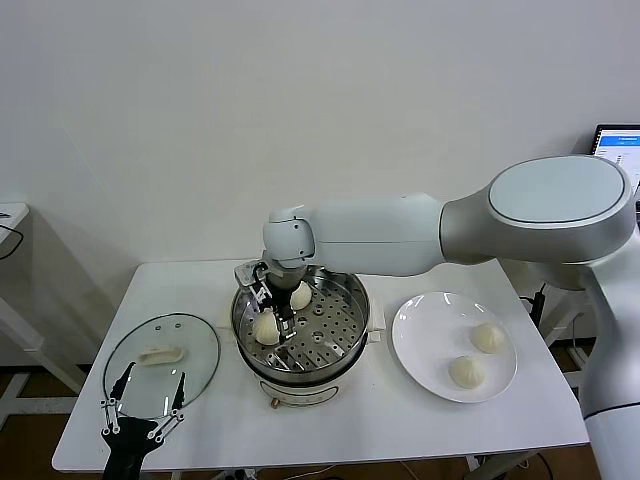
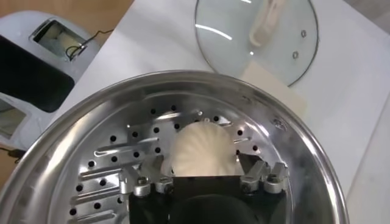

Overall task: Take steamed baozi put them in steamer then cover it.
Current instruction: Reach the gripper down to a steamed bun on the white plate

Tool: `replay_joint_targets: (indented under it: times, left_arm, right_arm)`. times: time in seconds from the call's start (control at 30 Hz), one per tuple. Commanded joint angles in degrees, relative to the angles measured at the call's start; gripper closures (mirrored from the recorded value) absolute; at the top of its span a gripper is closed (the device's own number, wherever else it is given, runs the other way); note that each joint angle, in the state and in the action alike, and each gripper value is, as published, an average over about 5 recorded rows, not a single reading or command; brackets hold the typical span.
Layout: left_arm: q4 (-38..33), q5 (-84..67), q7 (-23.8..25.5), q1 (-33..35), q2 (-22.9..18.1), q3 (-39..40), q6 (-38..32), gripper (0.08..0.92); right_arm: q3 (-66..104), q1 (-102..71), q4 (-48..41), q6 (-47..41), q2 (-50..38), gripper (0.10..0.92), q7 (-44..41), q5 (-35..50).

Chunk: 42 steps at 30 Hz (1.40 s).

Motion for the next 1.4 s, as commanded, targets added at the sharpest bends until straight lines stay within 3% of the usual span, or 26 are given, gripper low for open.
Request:
replay_joint_targets:
  times: [0.03, 0.23, 0.4, 0.67, 0.9, 1.4]
  left_arm:
    - [-0.2, 0.1, -0.1, 0.0, 0.1, 0.0, 0.1, 0.177]
    - [-0.7, 0.1, -0.3, -0.1, 0.3, 0.0, 0.2, 0.177]
    - [-1.0, 0.2, -0.5, -0.1, 0.2, 0.4, 0.2, 0.177]
    - [-0.8, 0.4, -0.5, -0.4, 0.2, 0.6, 0.2, 0.177]
    - [-1.1, 0.9, -0.7, -0.5, 0.2, 0.7, 0.4, 0.177]
    - [-0.4, 1.7, -0.8, -0.1, -0.3, 0.5, 0.2, 0.177]
  right_arm:
    - [6.3, 2.4, 7.6, 2.9, -11.7, 0.203, -3.5, -5.7]
    - [15.2, 3.5, 10.6, 8.4, -26.6, 0.203, -14.1, -13.2]
    - [19.1, 3.3, 7.7, 12.6, -37.3, 0.203, -24.3, -18.6]
    - [13.4, -2.9, 5.0, 16.4, -49.0, 0.203, -22.6, -23.7]
    - [10.9, -12.0, 3.7, 18.7, -52.3, 0.203, -19.2, -29.5]
    - [14.9, -23.1, 2.5, 17.4, -49.7, 0.203, -14.1, -34.6]
